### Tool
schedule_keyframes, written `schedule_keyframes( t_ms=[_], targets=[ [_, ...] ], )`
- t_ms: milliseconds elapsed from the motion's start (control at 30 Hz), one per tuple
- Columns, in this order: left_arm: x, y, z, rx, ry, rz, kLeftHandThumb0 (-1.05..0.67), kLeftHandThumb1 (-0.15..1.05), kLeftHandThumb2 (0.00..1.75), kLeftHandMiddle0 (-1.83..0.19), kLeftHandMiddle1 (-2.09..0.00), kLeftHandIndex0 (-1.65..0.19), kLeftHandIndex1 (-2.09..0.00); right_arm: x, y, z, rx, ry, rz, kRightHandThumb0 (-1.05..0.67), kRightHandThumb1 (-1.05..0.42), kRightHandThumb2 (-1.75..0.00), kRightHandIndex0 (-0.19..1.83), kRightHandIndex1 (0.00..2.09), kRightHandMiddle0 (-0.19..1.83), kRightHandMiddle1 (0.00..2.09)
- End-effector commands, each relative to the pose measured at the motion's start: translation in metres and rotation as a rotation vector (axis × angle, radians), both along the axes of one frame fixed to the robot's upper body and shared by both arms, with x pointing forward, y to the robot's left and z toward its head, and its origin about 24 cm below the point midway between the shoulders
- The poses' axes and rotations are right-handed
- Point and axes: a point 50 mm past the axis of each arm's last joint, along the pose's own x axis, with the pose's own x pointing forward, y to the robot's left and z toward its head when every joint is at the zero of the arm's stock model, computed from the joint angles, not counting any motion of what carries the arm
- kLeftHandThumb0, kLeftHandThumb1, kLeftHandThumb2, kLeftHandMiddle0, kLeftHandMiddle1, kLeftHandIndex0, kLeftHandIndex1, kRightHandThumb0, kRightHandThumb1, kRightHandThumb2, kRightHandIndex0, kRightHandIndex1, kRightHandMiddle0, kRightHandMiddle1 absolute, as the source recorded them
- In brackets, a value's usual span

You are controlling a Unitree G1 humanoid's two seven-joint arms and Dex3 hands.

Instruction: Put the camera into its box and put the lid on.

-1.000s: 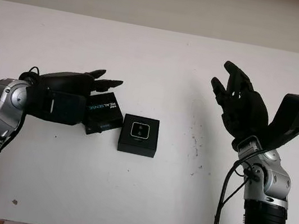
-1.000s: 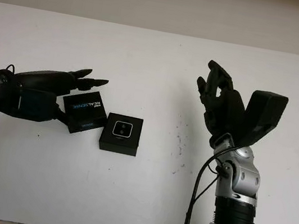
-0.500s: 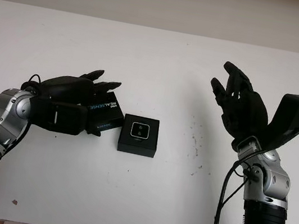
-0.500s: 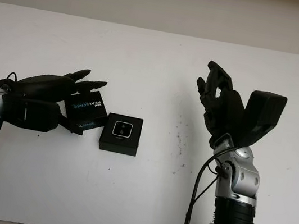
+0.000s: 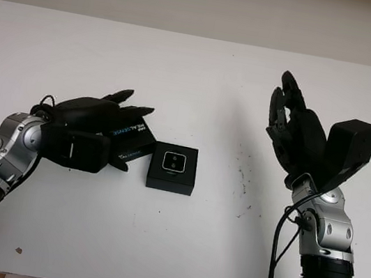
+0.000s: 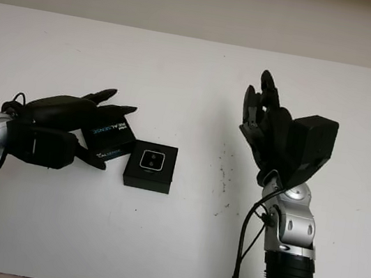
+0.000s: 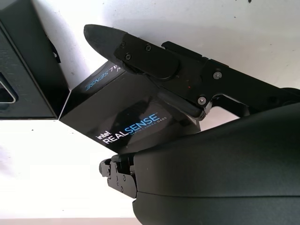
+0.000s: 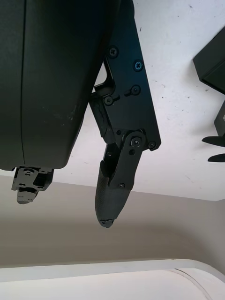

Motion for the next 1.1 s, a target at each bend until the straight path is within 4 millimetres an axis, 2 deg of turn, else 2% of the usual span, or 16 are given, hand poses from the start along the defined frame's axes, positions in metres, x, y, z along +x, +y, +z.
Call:
schedule_keyframes(
  t_ms=[0,200,300,400,433,467,533,633,800,1067],
  targets=[
    [-0.002,-0.002,-0.010,-0.023,0.029,-0.007,-0.64,0.85,0.06,-0.09,-0.09,-0.14,-0.09,-0.001,-0.002,0.003,-0.001,-0.013,-0.003,-0.61,-1.05,-0.65,-0.17,0.04,-0.13,0.08],
    [-0.003,-0.006,-0.016,-0.075,0.023,-0.025,-0.56,0.88,0.06,-0.20,-0.18,-0.24,-0.12,-0.002,-0.001,0.003,0.003,-0.018,-0.001,-0.62,-1.05,-0.65,-0.16,0.05,-0.10,0.08],
    [-0.004,-0.007,-0.019,-0.103,-0.001,-0.034,-0.50,0.91,0.06,0.10,-0.97,-0.31,-0.12,-0.002,-0.001,0.003,0.003,-0.016,-0.004,-0.61,-1.05,-0.64,-0.15,0.05,-0.10,0.07],
    [-0.005,-0.008,-0.020,-0.119,-0.053,-0.053,-0.39,0.97,0.06,0.12,-1.37,-0.37,-0.18,-0.002,-0.002,0.003,0.000,-0.015,-0.012,-0.61,-1.05,-0.64,-0.14,0.06,-0.08,0.07],
    [-0.005,-0.009,-0.021,-0.121,-0.071,-0.055,-0.34,0.98,0.06,0.11,-1.44,-0.37,-0.25,-0.002,-0.002,0.003,-0.001,-0.016,-0.011,-0.61,-1.05,-0.64,-0.13,0.06,-0.08,0.07],
    [-0.005,-0.009,-0.021,-0.122,-0.083,-0.057,-0.29,1.00,0.06,0.07,-1.53,-0.29,-0.48,-0.002,-0.002,0.003,-0.002,-0.018,-0.009,-0.61,-1.05,-0.64,-0.13,0.06,-0.08,0.07],
    [-0.005,-0.009,-0.022,-0.118,-0.104,-0.061,-0.22,1.03,0.06,0.01,-1.62,-0.13,-0.90,-0.002,-0.002,0.003,0.001,-0.020,-0.005,-0.61,-1.05,-0.64,-0.14,0.06,-0.09,0.07],
    [-0.005,-0.009,-0.023,-0.110,-0.128,-0.064,-0.17,1.04,0.07,-0.05,-1.71,-0.08,-1.16,-0.002,-0.002,0.003,0.003,-0.019,-0.001,-0.62,-1.05,-0.63,-0.14,0.06,-0.08,0.07],
    [-0.006,-0.009,-0.023,-0.087,-0.141,-0.049,-0.12,1.04,0.06,-0.10,-1.78,-0.09,-1.33,-0.002,-0.001,0.002,0.016,-0.022,-0.009,-0.61,-1.05,-0.62,-0.12,0.06,-0.07,0.07],
    [-0.006,-0.008,-0.021,-0.050,-0.184,-0.044,-0.13,1.04,0.06,-0.11,-1.67,-0.10,-1.34,-0.002,-0.001,0.000,0.036,-0.026,-0.020,-0.64,-1.05,-0.57,-0.10,0.07,-0.04,0.07]
  ],
)
